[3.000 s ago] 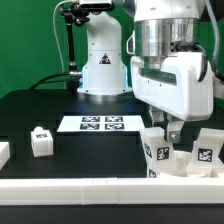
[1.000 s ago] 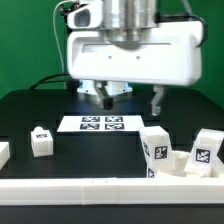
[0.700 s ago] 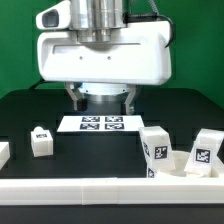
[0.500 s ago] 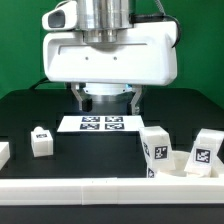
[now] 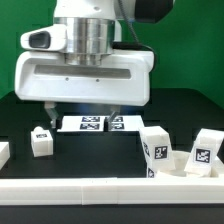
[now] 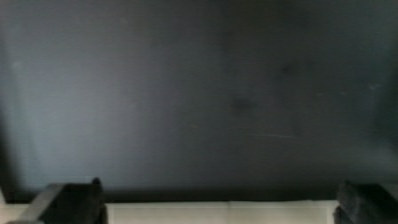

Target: Assemble stool

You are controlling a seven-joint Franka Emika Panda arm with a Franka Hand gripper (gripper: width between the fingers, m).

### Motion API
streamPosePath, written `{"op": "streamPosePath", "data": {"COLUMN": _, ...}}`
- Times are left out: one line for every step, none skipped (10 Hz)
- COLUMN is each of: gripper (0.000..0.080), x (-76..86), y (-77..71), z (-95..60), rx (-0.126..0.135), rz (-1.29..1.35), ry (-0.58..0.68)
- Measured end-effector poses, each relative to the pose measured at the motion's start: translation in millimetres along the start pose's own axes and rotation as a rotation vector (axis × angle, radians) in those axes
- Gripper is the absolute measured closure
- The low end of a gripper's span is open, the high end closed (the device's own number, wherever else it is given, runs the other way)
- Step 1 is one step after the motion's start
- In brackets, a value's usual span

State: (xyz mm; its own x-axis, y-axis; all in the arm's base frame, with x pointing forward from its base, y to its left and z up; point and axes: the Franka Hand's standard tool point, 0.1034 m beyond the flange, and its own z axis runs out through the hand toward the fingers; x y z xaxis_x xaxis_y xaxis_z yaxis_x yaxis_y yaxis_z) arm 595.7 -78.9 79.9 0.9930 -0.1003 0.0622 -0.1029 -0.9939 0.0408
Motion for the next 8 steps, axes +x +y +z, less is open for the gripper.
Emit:
{"op": "streamPosePath", "data": {"gripper": 0.0151, "x": 0.0, "y": 0.3, "z": 0.1, "rx": -0.001, "rz": 0.007, "ry": 0.0}}
{"op": "streamPosePath", "data": {"gripper": 0.0151, "x": -0.1, "y": -1.5, "z": 0.3, "rx": -0.001, "rz": 0.004, "ry": -0.001}}
{"op": "streamPosePath", "data": {"gripper": 0.0151, "x": -0.3, "y": -1.0, "z": 0.8, "rx": -0.001, "rz": 0.003, "ry": -0.002}}
{"op": "streamPosePath", "data": {"gripper": 0.0151, "x": 0.2, "y": 5.4, "z": 2.6, "rx": -0.011, "rz": -0.079, "ry": 0.016}}
{"op": "streamPosePath", "data": {"gripper": 0.0151, "x": -6.6, "y": 22.1, "z": 9.6, "rx": -0.031, "rz": -0.187, "ry": 0.043}}
{"op": "streamPosePath", "data": {"gripper": 0.0151, "x": -17.6, "y": 38.4, "z": 16.6, "rx": -0.036, "rz": -0.234, "ry": 0.033}}
{"op": "streamPosePath", "data": {"gripper": 0.0151, "x": -23.8, "y": 52.2, "z": 20.5, "rx": -0.042, "rz": -0.271, "ry": 0.032}}
{"op": "streamPosePath", "data": {"gripper": 0.0151, "x": -28.2, "y": 62.5, "z": 23.7, "rx": -0.045, "rz": -0.295, "ry": 0.026}}
